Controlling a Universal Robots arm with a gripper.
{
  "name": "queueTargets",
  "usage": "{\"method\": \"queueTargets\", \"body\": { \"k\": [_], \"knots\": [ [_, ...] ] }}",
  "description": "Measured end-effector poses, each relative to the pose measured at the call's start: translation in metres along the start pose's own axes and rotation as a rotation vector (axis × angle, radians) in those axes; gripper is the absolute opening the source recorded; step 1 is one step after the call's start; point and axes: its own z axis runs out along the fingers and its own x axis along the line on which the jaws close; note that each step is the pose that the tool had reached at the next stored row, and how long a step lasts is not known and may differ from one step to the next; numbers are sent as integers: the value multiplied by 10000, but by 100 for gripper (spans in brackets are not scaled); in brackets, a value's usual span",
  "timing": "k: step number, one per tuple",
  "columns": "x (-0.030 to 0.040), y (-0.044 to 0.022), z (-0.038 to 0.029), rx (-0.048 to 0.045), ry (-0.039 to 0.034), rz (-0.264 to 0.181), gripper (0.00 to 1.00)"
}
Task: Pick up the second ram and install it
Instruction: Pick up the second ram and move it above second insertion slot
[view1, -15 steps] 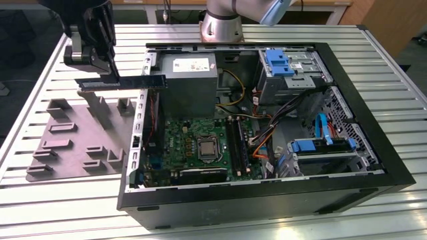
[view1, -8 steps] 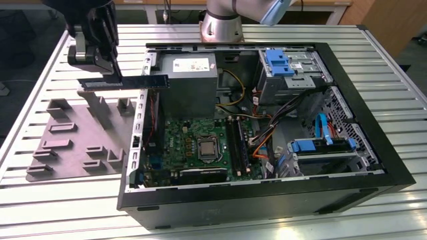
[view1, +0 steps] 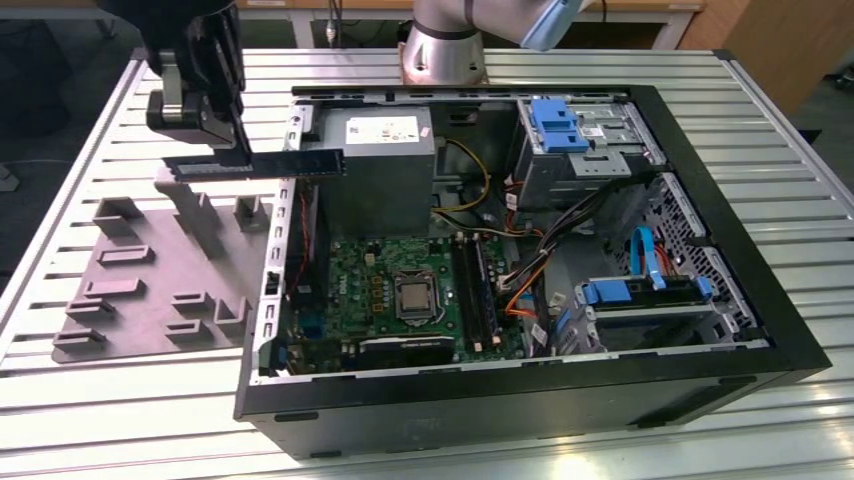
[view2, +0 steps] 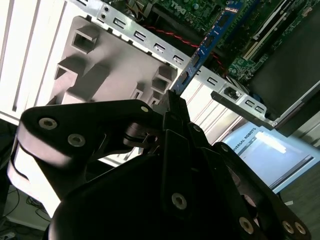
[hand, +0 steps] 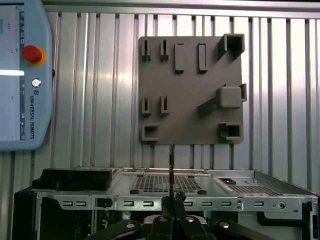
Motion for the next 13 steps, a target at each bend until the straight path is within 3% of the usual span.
{"method": "queueTargets", "body": {
  "k": [13],
  "knots": [
    [1, -104, -4, 0, 0, 0, 12]
  ]
}}
